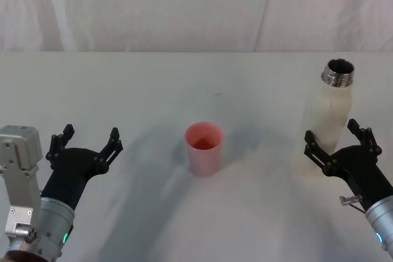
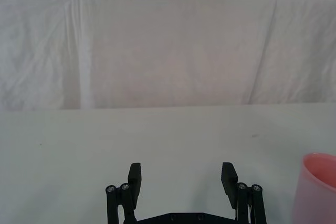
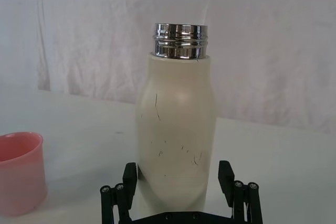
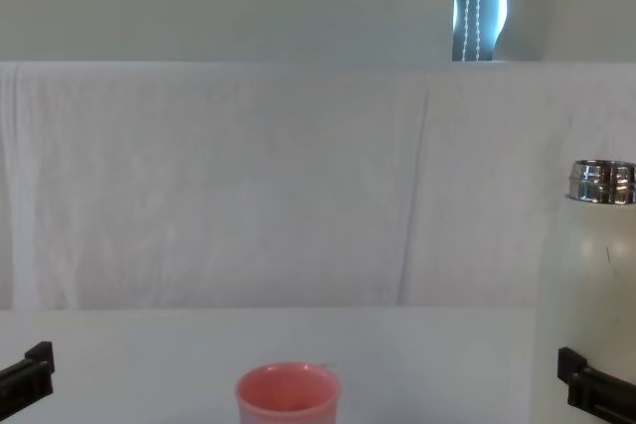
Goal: Grasp the thermos with one hand and pour water into the cup lid.
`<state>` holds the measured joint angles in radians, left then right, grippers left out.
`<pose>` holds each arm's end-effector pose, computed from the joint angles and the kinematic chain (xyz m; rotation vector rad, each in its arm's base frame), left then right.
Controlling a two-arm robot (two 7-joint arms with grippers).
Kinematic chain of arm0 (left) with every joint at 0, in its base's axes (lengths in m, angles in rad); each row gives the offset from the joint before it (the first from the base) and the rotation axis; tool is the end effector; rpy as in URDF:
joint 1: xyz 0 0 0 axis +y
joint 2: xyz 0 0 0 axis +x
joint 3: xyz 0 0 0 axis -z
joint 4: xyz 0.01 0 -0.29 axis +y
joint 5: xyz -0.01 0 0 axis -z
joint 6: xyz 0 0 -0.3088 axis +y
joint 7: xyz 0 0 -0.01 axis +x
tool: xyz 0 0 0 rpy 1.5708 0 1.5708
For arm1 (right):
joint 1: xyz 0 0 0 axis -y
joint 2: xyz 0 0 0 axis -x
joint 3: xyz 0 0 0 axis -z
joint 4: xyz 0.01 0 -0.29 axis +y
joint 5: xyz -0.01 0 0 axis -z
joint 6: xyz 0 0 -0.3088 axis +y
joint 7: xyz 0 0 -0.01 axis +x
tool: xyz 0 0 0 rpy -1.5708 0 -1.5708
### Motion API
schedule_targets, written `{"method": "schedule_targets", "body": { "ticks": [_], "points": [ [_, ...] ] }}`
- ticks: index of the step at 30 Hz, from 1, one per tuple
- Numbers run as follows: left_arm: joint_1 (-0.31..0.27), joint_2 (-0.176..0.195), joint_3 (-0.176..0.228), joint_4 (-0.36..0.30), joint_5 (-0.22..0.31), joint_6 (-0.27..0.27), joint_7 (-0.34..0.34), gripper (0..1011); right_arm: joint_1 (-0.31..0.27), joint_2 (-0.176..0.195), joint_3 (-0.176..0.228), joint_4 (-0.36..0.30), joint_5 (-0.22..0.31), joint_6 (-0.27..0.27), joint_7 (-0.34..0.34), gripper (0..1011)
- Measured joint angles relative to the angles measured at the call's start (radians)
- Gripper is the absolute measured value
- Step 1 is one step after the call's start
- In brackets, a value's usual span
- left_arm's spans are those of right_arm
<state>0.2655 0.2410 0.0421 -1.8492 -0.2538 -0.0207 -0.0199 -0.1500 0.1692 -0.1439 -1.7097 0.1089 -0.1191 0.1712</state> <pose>0.2530 0.0376 -0.2852 -0.0379 0.0141 1.4460 0.2812 0.0032 -0.3043 0.0366 -0.0897 -1.2319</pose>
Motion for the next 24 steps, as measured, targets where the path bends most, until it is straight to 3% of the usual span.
{"method": "schedule_targets", "body": {
  "ticks": [13, 24],
  "points": [
    [0.000, 0.000, 0.000, 0.000, 0.000, 0.000, 0.000, 1001, -0.055, 0.007, 0.018, -0.038, 0.000, -0.015, -0.005, 1000],
    [0.000, 0.000, 0.000, 0.000, 0.000, 0.000, 0.000, 1001, -0.094, 0.011, 0.011, -0.059, -0.017, -0.036, -0.001, 1000]
  ]
}}
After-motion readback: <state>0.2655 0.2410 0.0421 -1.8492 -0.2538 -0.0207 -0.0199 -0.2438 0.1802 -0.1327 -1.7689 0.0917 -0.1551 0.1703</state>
